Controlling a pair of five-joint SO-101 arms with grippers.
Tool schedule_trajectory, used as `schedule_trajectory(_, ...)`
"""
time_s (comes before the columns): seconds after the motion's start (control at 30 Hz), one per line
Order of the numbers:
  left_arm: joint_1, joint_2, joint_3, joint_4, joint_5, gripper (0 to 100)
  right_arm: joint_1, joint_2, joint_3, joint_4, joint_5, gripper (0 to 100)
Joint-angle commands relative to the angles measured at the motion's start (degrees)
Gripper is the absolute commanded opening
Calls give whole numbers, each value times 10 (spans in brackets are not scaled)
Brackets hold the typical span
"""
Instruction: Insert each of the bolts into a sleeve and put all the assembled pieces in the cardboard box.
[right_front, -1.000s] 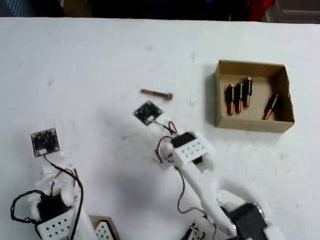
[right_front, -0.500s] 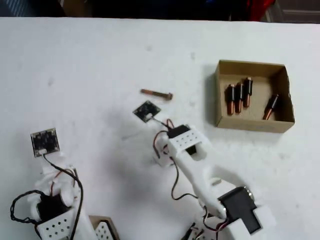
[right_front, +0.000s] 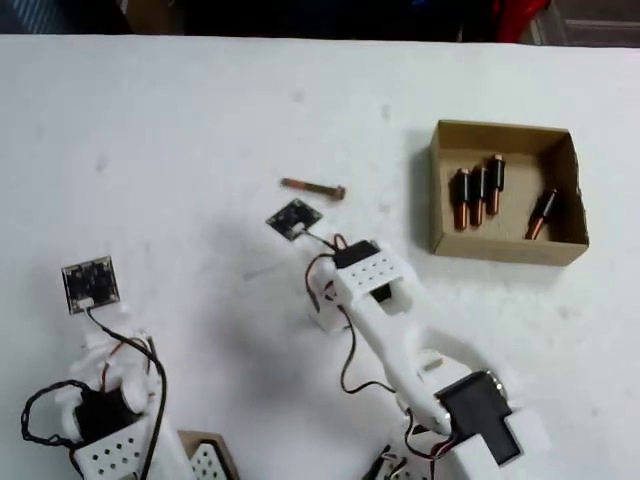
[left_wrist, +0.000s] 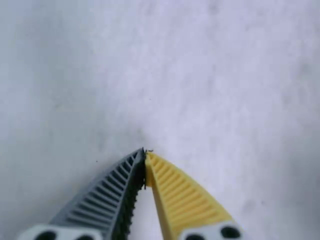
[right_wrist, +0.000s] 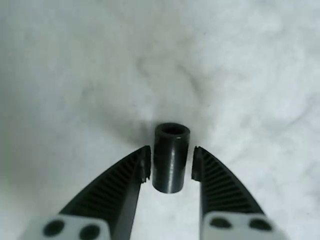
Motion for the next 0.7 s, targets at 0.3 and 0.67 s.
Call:
schedule_trajectory(0.3, -6, -4, -1, 5, -5, 24, 6, -1, 1, -44, 0, 120)
schedule_trajectory(0.67, -6, -4, -1, 5, -5, 24, 0, 72, -25, -39, 0, 119)
